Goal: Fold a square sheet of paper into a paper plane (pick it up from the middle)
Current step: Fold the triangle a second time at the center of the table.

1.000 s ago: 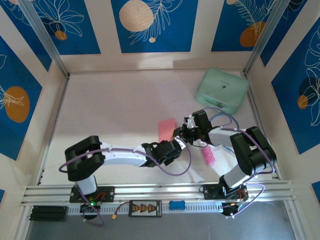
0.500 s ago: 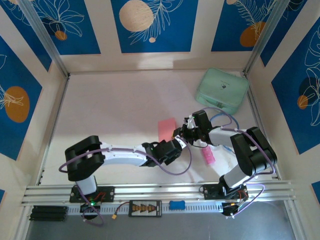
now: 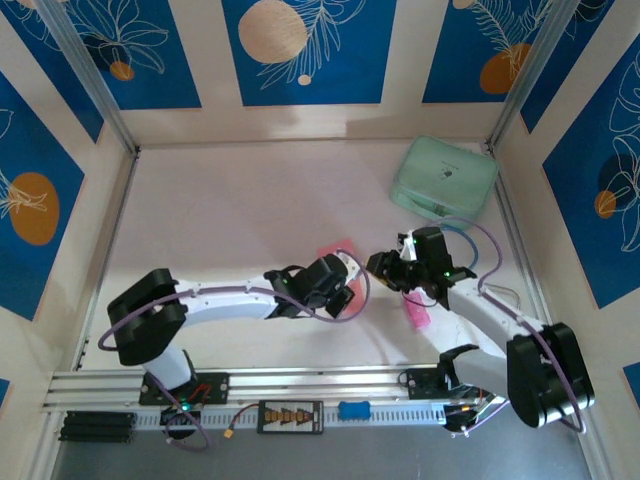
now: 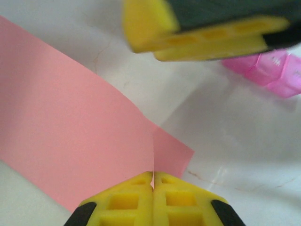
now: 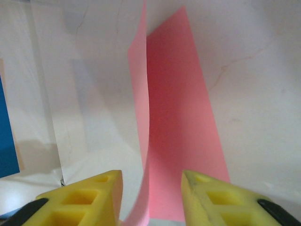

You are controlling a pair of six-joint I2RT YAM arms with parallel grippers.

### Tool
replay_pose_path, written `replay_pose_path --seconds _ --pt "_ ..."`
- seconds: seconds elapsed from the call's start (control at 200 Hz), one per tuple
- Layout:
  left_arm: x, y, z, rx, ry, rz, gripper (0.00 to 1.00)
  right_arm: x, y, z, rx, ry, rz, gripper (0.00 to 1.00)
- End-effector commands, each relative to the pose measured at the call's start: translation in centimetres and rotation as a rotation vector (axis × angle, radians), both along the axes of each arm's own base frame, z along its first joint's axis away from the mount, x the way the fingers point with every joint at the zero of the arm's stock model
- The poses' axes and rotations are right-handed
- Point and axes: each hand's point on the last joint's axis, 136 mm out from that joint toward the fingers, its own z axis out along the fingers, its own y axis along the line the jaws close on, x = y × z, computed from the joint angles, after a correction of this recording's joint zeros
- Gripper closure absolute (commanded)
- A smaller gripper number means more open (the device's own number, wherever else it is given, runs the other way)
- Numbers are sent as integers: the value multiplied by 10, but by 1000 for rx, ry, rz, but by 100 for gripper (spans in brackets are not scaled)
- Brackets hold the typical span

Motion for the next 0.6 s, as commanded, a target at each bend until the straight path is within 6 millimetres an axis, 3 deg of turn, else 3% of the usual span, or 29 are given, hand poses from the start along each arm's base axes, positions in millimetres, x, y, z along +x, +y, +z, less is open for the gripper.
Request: replay_pose_path --seconds 0.0,0.25,0.595 --pt "-9 -4 2 -132 144 -6 100 -23 -2 -16 1 88 4 67" --pt "-4 0 -6 -201 250 12 100 -43 12 -25 36 100 49 86" --pt "-1 2 -16 -203 293 27 100 -47 37 -37 4 132 121 97"
